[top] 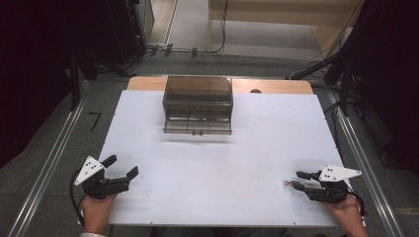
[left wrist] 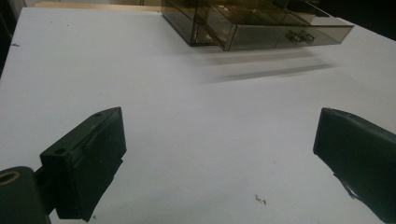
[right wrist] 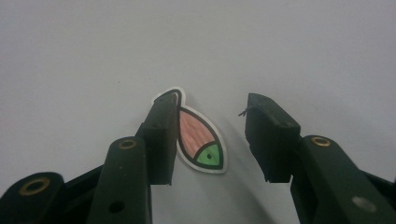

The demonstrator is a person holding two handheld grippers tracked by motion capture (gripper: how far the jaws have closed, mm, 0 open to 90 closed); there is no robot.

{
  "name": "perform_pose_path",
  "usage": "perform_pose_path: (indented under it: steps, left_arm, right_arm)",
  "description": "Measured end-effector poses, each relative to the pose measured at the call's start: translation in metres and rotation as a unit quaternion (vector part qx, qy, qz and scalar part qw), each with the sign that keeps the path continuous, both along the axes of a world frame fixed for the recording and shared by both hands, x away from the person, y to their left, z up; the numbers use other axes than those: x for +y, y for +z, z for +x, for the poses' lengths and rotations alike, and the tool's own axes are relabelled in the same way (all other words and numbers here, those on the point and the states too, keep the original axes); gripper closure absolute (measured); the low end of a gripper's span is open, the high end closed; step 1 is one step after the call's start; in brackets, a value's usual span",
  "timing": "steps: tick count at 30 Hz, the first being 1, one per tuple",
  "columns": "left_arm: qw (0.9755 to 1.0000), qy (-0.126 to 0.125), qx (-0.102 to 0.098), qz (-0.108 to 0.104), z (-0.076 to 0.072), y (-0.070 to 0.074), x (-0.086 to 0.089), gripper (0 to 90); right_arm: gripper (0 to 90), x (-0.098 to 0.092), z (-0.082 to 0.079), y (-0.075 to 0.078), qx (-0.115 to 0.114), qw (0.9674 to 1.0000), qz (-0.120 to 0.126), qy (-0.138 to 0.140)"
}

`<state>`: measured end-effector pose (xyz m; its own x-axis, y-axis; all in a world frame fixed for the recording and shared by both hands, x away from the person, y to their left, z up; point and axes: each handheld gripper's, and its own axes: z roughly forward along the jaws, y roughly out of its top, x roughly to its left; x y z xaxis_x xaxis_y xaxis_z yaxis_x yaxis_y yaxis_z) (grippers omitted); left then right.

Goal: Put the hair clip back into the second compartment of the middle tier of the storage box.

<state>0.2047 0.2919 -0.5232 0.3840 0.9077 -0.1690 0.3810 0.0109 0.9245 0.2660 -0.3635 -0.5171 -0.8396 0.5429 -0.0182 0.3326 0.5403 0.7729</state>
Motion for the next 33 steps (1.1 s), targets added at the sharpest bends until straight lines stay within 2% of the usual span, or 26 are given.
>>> perform_pose_path:
  steps: [11, 15, 17, 20, 24, 26, 27, 28, 33]
  left_arm:
    - [1.0000, 0.000, -0.001, 0.000, -0.0002, 0.0000, -0.0001, 2.7]
    - [1.0000, -0.001, -0.002, -0.001, -0.0001, -0.0001, -0.0002, 2.7]
    - [1.0000, -0.001, -0.002, 0.000, -0.0001, 0.0000, -0.0001, 2.7]
    - [1.0000, -0.001, -0.001, 0.000, -0.0002, 0.0000, -0.0001, 2.7]
    - [1.0000, -0.001, -0.001, 0.000, -0.0002, 0.0000, 0.0000, 2.7]
    - [1.0000, 0.000, -0.001, 0.000, -0.0003, 0.0001, 0.0000, 2.7]
    - [1.0000, -0.001, -0.001, 0.000, -0.0002, 0.0000, 0.0000, 2.7]
    - [1.0000, -0.002, -0.002, 0.000, -0.0002, -0.0001, -0.0001, 2.7]
    - [1.0000, -0.001, -0.003, 0.000, -0.0004, 0.0000, -0.0002, 2.7]
  right_arm:
    - [52.9, 0.0038, 0.0028, -0.0014, 0.014, 0.9997, -0.018, 0.013]
    - [57.9, 0.0043, 0.0031, -0.0016, 0.017, 0.9995, -0.018, 0.021]
    - [64.3, 0.0049, 0.0020, -0.0017, 0.019, 0.9992, -0.017, 0.031]
    - [66.2, 0.0069, 0.0016, -0.0022, 0.017, 0.9989, -0.028, 0.033]
    - [70.6, 0.0066, 0.0008, -0.0021, 0.017, 0.9987, -0.026, 0.040]
    - [78.0, 0.0051, -0.0001, -0.0014, 0.018, 0.9987, -0.017, 0.045]
    - [82.0, 0.0057, -0.0017, -0.0019, 0.016, 0.9983, -0.021, 0.051]
    - [81.9, 0.0072, -0.0027, -0.0024, 0.013, 0.9981, -0.029, 0.053]
    - [82.1, 0.0074, -0.0029, -0.0026, 0.011, 0.9980, -0.030, 0.054]
